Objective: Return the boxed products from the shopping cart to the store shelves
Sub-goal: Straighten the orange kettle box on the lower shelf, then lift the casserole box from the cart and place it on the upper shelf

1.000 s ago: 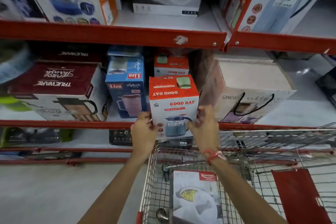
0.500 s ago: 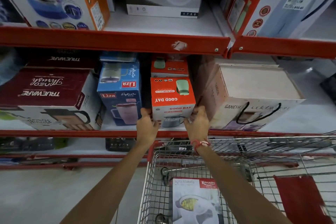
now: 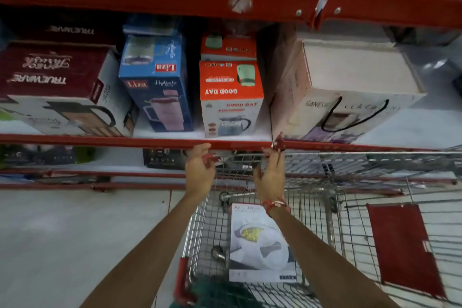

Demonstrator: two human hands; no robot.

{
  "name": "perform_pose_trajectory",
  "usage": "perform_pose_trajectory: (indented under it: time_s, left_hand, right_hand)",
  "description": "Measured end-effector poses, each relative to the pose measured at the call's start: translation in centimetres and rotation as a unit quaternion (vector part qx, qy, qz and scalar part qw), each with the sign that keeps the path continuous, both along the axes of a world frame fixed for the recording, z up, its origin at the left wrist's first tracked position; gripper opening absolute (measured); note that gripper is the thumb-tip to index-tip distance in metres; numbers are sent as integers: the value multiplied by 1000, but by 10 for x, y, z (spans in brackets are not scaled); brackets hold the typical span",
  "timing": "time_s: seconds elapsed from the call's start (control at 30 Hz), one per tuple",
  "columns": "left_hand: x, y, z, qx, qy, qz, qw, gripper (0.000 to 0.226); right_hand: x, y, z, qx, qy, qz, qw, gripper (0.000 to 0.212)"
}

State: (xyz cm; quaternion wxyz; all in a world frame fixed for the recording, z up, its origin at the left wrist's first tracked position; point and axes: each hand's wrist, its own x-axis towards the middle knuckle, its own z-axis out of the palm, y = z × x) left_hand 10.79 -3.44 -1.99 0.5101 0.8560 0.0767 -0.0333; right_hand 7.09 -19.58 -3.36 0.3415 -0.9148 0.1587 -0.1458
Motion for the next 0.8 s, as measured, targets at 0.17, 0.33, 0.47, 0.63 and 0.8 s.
perform_pose_trajectory:
  time_s: [0.17, 0.33, 0.47, 0.63, 0.8]
  left_hand:
    - [-58, -15, -54, 5, 121, -60, 991, 32]
    - [-100, -24, -122, 50, 287, -52, 955, 41]
    - [-116, -32, -163, 101, 417, -99, 898, 62]
    - [-135, -39, -182, 24, 463, -150, 873, 46]
    - [-131, -20, -150, -41, 441, -97, 891, 50]
  right_hand:
    - [-67, -32, -67, 10, 283, 26, 959, 59]
    - [-123, -70, -141, 107, 458, -75, 879, 87]
    - [-156, -104, -222, 197, 497, -114, 837, 104]
    - [-161, -112, -251, 271, 483, -106, 825, 80]
    - [-142, -90, -150, 275, 446, -118, 844, 53]
